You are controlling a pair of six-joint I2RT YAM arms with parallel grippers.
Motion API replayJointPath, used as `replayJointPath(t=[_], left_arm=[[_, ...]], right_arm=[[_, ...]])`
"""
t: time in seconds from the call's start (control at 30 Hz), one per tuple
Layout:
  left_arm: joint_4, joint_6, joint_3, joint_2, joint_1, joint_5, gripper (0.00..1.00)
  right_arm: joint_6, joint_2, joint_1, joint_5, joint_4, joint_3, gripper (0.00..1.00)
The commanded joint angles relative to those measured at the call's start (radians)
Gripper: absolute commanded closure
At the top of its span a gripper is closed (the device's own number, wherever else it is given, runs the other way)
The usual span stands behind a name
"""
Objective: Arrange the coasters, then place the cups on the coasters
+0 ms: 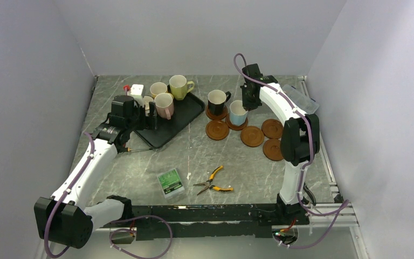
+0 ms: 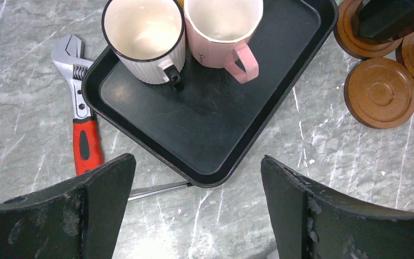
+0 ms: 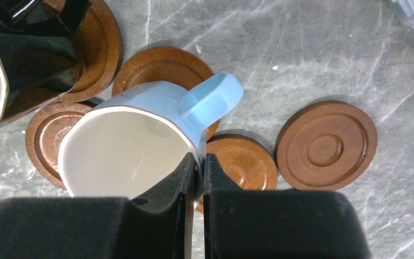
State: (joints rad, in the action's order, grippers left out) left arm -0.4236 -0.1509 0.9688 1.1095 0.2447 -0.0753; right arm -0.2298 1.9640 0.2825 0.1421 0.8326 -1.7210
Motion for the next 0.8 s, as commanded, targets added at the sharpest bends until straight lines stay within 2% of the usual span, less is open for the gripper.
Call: replayJointPath(t=[0.0,0.37,0.77], left_arm=[[0.036,0.008,-0.010,-0.024,-0.002,0.017,0.08],[0.037,0.010,-0.010,-0.024,-0.002,0.019,0.08],[0.039,0.005,-0.012,-0.026,-0.002,0.021,0.08]], right_arm=[[0.032,-0.054,0.001,-0.010,-0.056,-0.003,1.00],[0.046,-0.027,0.001,-0.018,-0.057,-0.012,1.00],[0.044,-0.035,0.000,-0.013,-0.049,-0.023,0.61]])
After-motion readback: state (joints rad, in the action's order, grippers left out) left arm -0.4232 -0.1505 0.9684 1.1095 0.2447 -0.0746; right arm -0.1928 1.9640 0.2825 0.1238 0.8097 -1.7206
